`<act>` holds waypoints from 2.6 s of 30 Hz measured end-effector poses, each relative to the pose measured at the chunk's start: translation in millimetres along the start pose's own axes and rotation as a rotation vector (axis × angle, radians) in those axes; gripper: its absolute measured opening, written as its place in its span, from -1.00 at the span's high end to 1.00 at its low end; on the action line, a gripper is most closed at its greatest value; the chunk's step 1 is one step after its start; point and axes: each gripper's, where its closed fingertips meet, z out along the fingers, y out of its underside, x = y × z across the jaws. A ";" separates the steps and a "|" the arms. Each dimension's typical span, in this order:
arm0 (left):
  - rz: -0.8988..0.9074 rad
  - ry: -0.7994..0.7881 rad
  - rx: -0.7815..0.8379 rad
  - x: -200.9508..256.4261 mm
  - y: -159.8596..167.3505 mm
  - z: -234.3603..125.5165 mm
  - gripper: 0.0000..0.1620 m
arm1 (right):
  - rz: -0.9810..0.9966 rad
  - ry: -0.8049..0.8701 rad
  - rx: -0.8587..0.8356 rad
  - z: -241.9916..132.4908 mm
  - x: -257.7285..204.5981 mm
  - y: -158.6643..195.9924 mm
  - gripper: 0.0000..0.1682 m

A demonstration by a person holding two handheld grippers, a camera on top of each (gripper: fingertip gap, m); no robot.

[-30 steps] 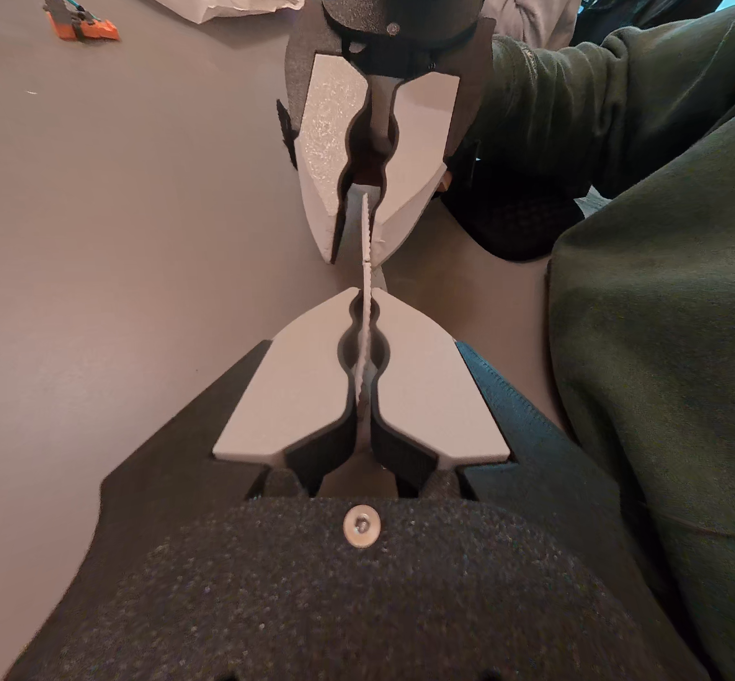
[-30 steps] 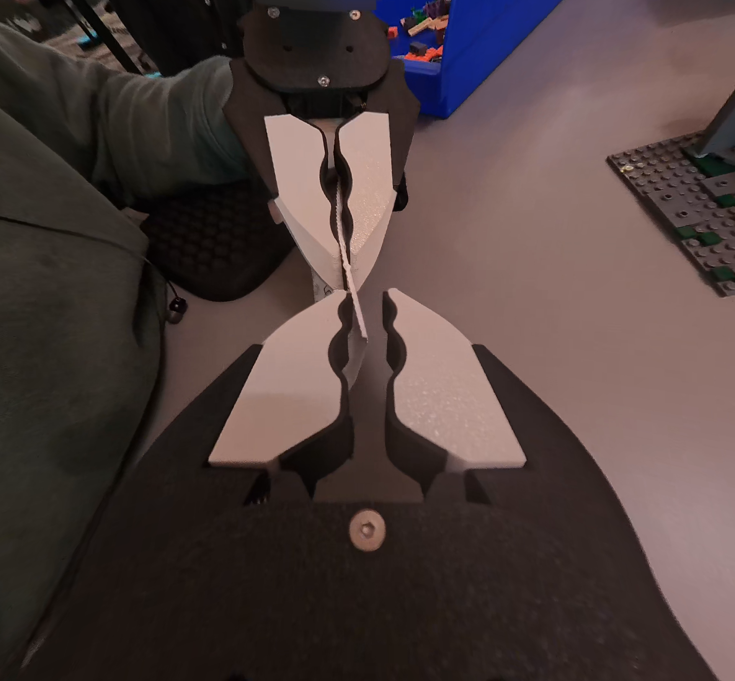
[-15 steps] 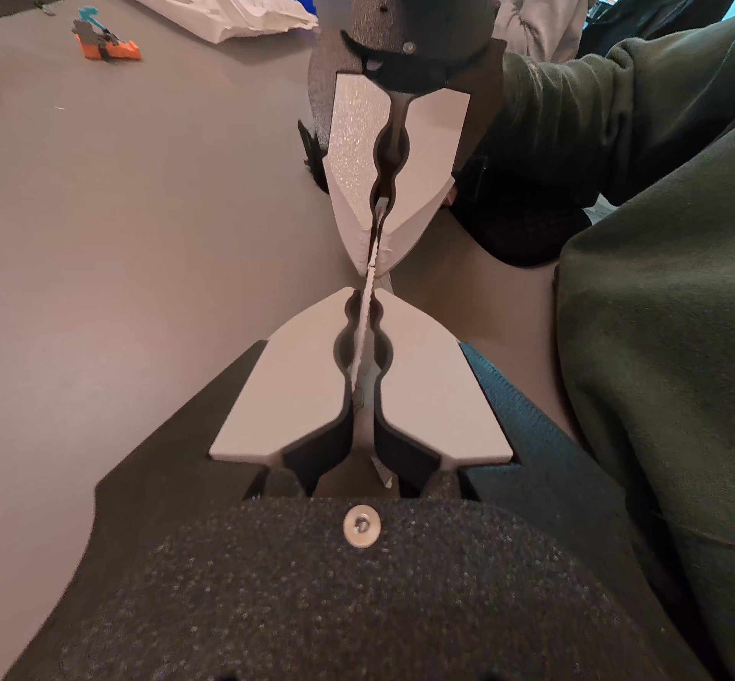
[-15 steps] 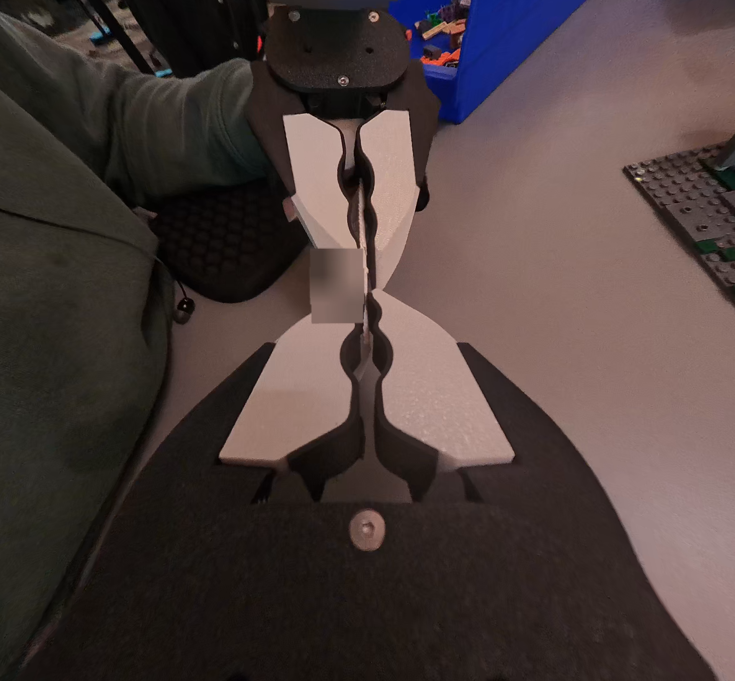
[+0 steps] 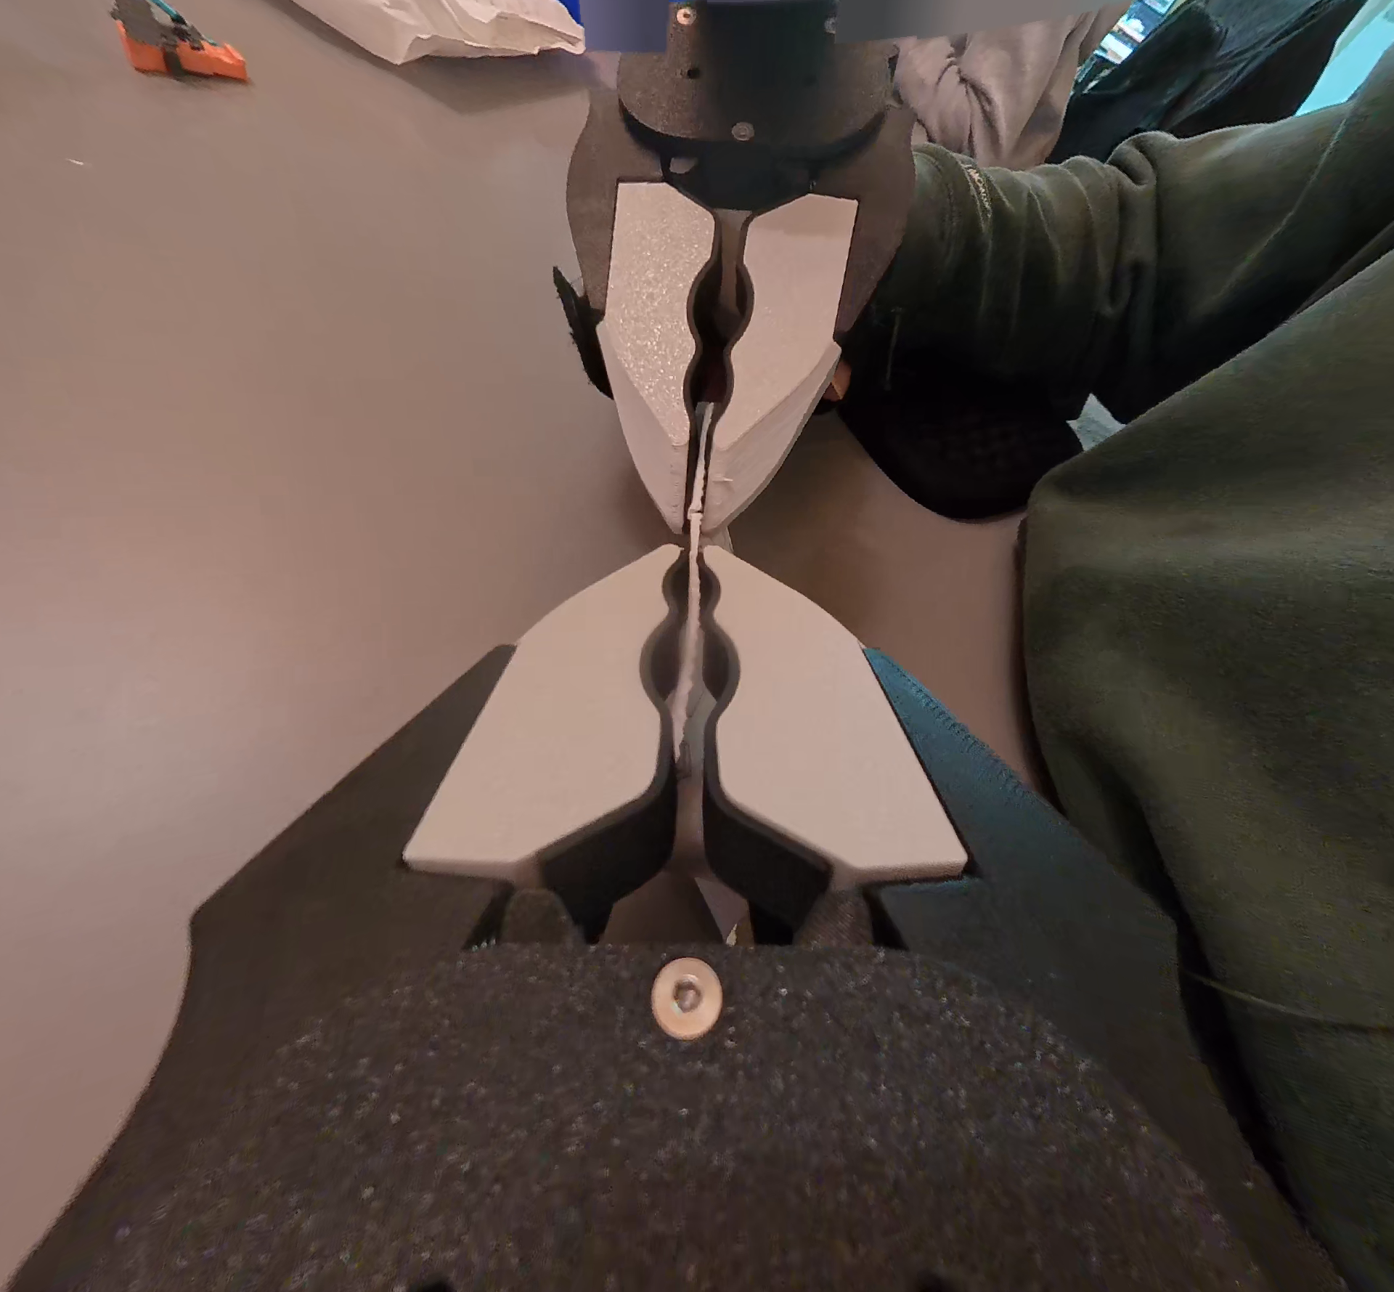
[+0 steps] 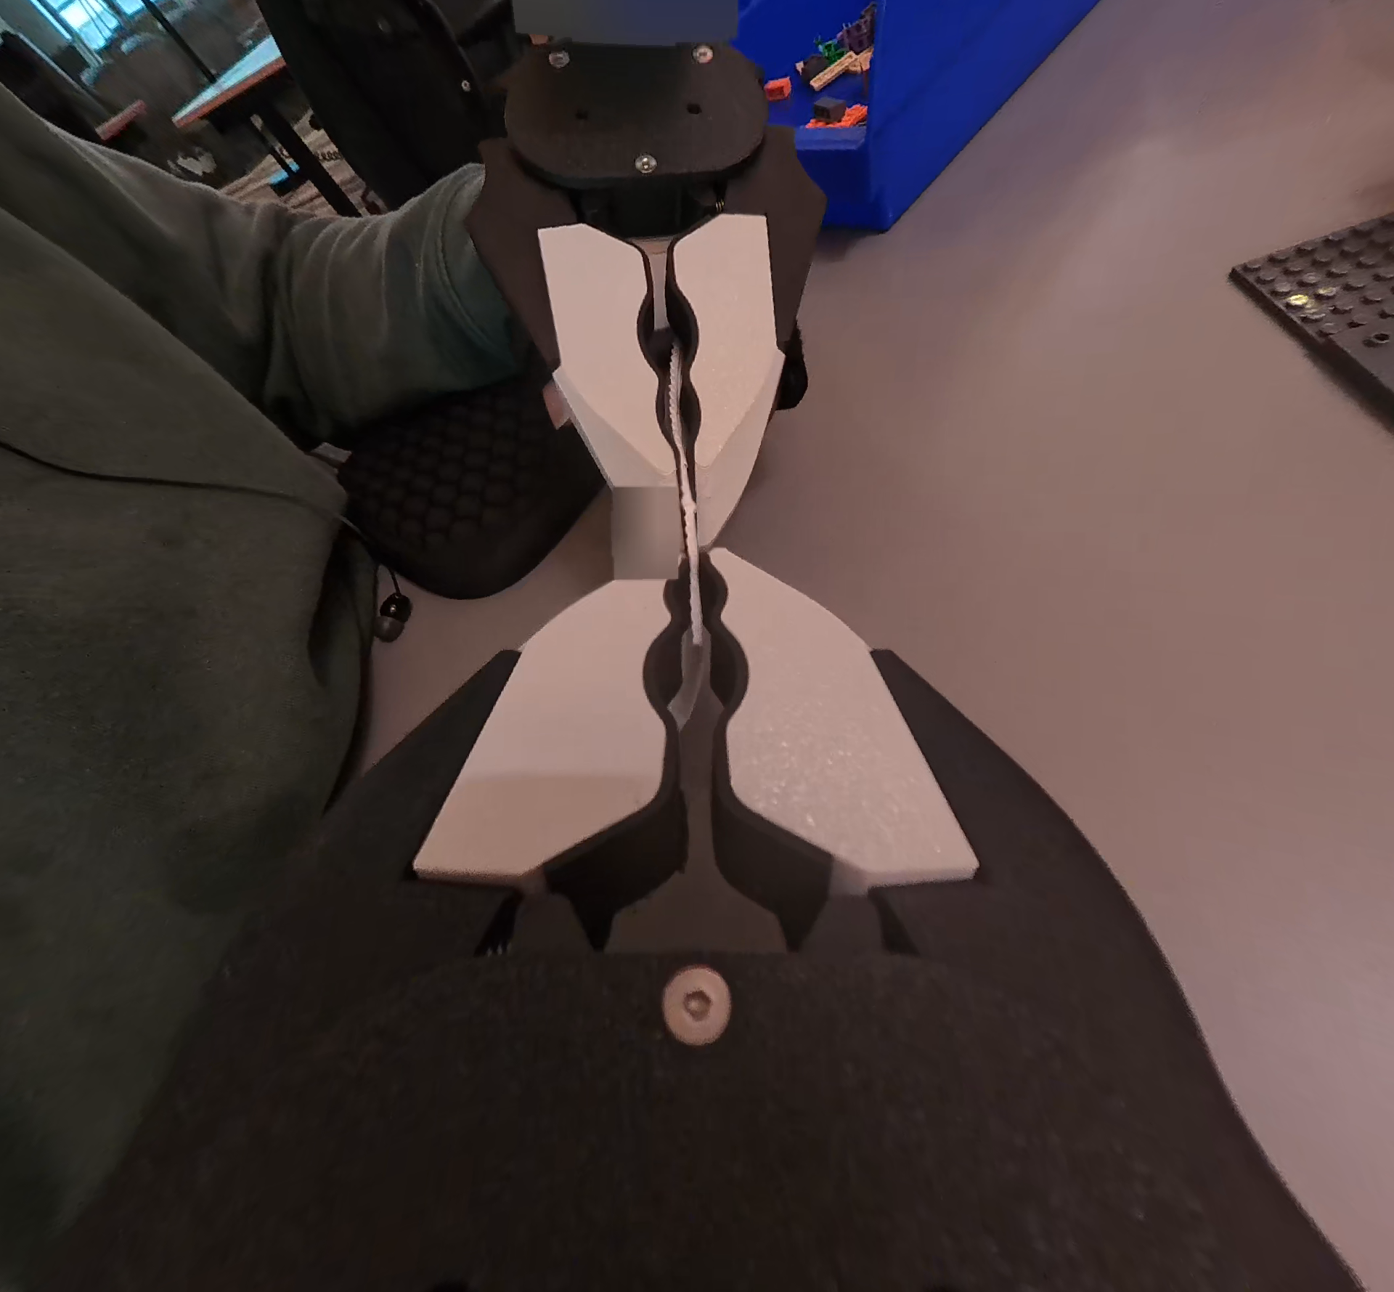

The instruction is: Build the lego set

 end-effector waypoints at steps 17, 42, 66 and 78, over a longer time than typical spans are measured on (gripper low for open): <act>-0.020 0.009 -0.017 -6.8 6.8 -3.7 0.91 | -0.124 0.068 -0.103 -6.1 5.2 8.7 1.00; -0.116 0.070 -0.020 -6.1 5.6 -7.0 0.96 | -0.219 -0.004 -0.322 6.6 3.5 9.3 1.00; 0.038 -0.007 -0.011 -12.5 -13.7 -25.6 0.77 | 0.221 -0.183 -0.146 -26.9 3.6 3.6 1.00; 0.202 0.108 -0.380 2.9 -4.4 25.8 0.94 | 0.121 -0.118 -0.393 -26.0 -1.9 9.5 1.00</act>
